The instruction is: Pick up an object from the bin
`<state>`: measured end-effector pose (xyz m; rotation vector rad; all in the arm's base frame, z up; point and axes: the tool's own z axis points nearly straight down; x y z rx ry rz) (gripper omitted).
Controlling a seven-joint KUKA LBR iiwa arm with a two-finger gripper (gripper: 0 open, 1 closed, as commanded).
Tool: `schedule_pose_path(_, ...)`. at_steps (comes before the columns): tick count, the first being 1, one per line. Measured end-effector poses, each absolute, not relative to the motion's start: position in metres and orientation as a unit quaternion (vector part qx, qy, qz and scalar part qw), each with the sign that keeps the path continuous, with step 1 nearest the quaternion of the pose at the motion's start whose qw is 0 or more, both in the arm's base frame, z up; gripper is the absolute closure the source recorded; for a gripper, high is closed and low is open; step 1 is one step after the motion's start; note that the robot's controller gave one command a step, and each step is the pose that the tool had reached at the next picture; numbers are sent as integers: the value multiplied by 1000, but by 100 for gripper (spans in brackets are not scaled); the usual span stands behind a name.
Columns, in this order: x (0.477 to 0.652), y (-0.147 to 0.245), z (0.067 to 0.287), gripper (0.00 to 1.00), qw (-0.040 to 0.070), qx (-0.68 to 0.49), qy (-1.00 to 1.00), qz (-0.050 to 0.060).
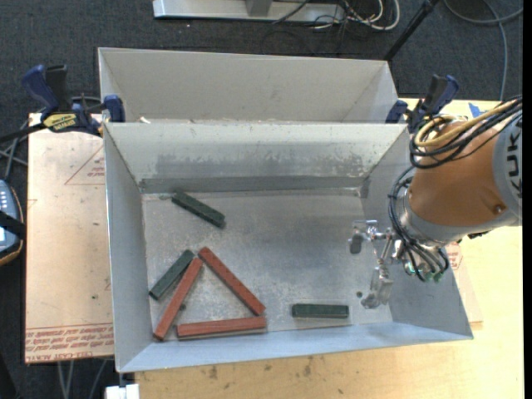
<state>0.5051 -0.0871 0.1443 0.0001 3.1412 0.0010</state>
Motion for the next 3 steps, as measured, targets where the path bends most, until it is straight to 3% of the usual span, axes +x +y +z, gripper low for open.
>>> schedule_pose_path(1, 499, -68, 119, 0, 4, -60, 998, -1)
schedule_pose_path(2, 488, -62, 70, 100, -1, -8, 1000, 1)
schedule_pose_path(3, 488, -62, 70, 100, -1, -8, 1000, 1)
